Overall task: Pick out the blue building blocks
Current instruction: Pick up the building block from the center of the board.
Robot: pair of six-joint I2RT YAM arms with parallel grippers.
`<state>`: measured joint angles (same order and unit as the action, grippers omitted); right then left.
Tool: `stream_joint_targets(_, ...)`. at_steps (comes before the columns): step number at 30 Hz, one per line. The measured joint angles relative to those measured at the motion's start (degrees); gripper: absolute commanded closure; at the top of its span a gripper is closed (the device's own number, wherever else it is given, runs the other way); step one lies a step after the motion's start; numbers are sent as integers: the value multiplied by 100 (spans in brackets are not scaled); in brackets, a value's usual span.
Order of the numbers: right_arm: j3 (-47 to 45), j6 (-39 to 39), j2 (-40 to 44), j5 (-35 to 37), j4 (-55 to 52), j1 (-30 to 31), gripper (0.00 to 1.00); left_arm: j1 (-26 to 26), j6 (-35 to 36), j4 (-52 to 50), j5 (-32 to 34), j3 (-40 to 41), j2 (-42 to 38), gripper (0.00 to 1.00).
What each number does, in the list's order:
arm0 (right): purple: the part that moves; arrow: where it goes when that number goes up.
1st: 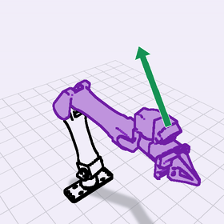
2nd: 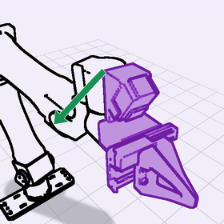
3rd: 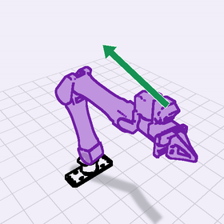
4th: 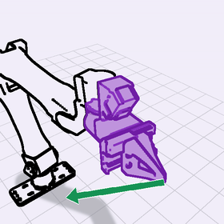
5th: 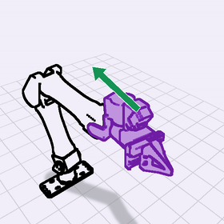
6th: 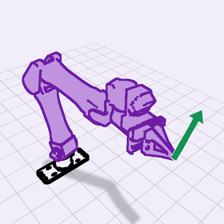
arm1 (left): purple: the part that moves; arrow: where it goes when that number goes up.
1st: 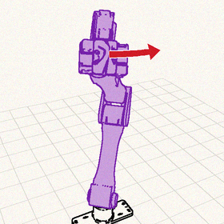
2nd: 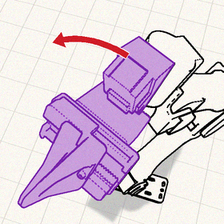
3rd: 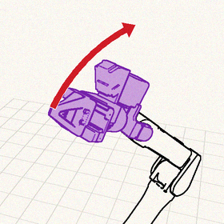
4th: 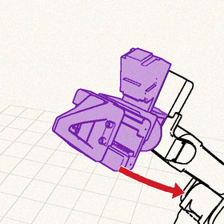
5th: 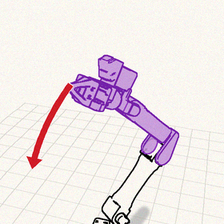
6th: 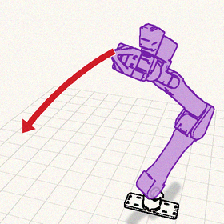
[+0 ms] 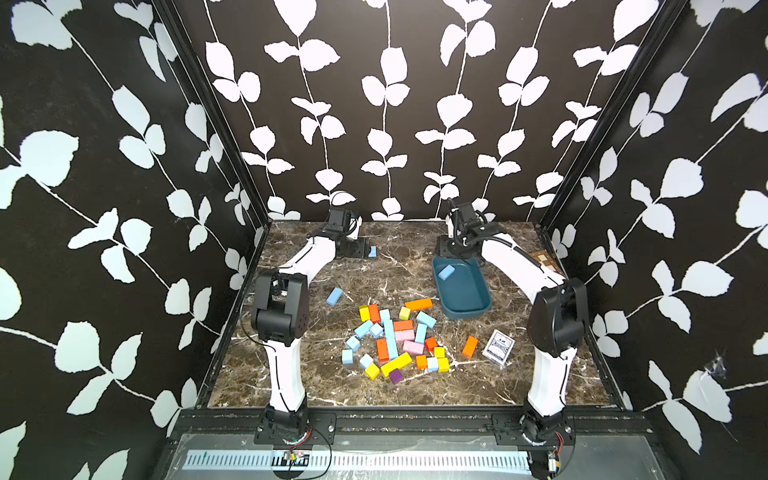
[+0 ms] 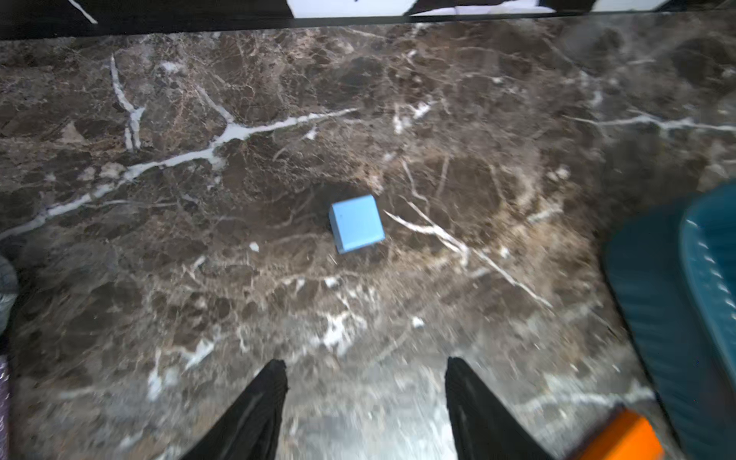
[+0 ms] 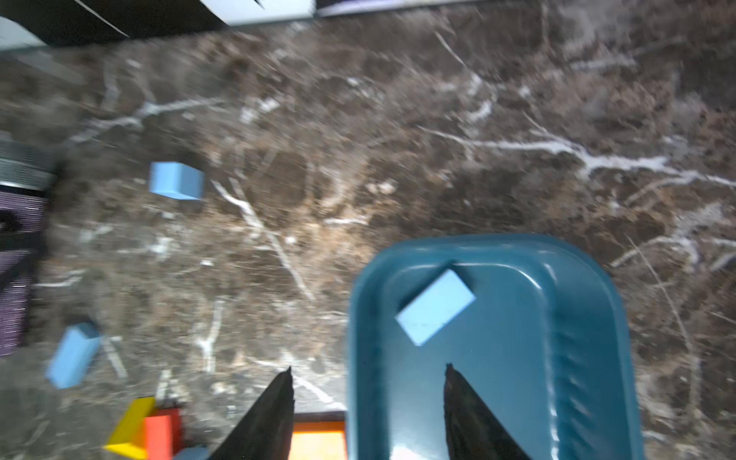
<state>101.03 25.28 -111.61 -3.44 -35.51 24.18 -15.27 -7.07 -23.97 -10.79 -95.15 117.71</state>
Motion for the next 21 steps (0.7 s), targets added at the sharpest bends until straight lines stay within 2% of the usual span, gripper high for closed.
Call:
stream_joint_targets(8,-94,339,-109,-13,284,291,44,-396,-299,-118,603,-1021,920,41)
stream_joint_targets(21,-94,507,-181,22,632,494,44,-468,-494,-302,1222,-1659,1687,39)
